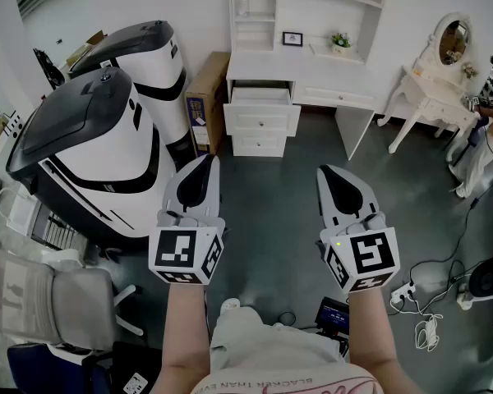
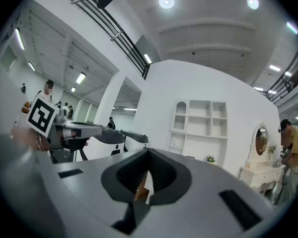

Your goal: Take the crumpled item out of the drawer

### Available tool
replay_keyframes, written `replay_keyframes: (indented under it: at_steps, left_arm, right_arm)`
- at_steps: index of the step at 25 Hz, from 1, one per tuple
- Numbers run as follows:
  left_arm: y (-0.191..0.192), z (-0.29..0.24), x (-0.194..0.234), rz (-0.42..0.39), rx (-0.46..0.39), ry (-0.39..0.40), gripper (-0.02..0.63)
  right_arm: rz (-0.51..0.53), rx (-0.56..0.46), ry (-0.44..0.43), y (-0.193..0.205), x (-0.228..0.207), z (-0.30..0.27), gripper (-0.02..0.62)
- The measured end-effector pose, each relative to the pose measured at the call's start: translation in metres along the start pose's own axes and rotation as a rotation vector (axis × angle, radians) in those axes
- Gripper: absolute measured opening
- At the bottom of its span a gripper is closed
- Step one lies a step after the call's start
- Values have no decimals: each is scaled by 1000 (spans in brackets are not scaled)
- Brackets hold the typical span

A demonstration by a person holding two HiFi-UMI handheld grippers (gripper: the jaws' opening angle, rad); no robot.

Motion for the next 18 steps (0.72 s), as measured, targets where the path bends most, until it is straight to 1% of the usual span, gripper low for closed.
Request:
replay_keyframes:
  at_steps: [4, 7, 10, 13, 18]
  left_arm:
    - [6, -4, -7, -2, 1, 10, 9]
    - [8, -13, 5, 4, 3, 9, 9]
    - [11, -32, 23, 4, 2, 3, 9]
    - [13, -59, 46, 1, 4, 15, 9]
    - [10, -109, 99, 10, -4, 43, 9]
  right_arm:
    - [-31, 1, -3, 10, -11, -2, 6]
    - [-48, 7, -15, 13, -11, -16, 6]
    - [-58, 6, -10, 13, -13, -41, 6]
    - [-64, -3, -10, 6, -15, -72, 6]
    - [-45, 8, 23, -14, -11, -133, 6]
Point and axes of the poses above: the fingertips, and each gripper's own axes: z backward along the fingers, x to its left, y out of its underside, the point moved 10 cm from there along z, backward along the fingers, and after that the axes turned 14 degrees about x, right-handed, at the moved point
